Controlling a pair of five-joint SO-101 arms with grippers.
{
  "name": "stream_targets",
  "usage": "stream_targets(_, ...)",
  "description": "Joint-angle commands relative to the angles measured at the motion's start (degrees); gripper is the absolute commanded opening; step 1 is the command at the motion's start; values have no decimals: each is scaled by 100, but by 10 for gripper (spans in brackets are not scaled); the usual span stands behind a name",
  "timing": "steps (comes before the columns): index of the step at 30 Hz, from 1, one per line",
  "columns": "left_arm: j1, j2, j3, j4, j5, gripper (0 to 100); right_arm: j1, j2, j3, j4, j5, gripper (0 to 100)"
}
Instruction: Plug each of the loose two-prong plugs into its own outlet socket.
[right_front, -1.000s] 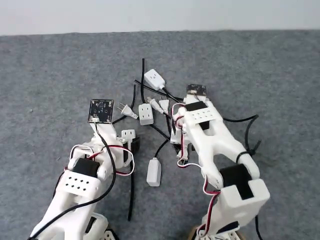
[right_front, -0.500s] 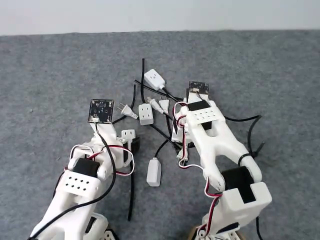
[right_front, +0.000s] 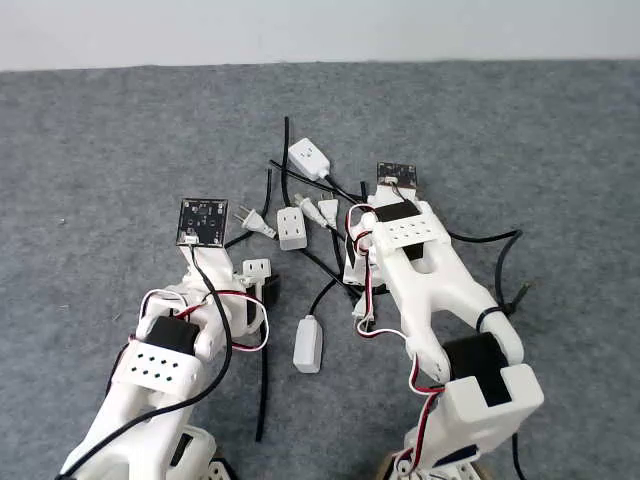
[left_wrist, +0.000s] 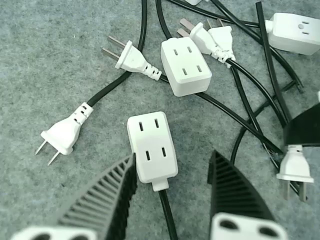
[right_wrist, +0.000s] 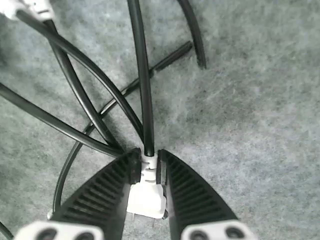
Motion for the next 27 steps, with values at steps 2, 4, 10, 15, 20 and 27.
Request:
stream_targets(2, 44, -70, -75, -123, -44, 227, 57, -180, -53, -4, 62, 8)
stream_targets(4, 44, -70, -92, -123, -53, 225, 57, -356, -26, 4, 79, 8)
stream_targets(10, 26, 167, -259, -97, -53, 205, 4, -1473, 255, 66, 475, 8)
stream_targets(15, -70, 1547, -1077, -79, -325, 32, -321, -2475, 387, 171, 818, 8)
stream_targets(20, -431, 2752, -2044, 404, -615, 12, -848, -3486, 378, 356, 1240, 8)
stream_targets(27, -563, 3534, -2633, 1011, -1820, 12, -1675, -4699, 422, 409, 1415, 8)
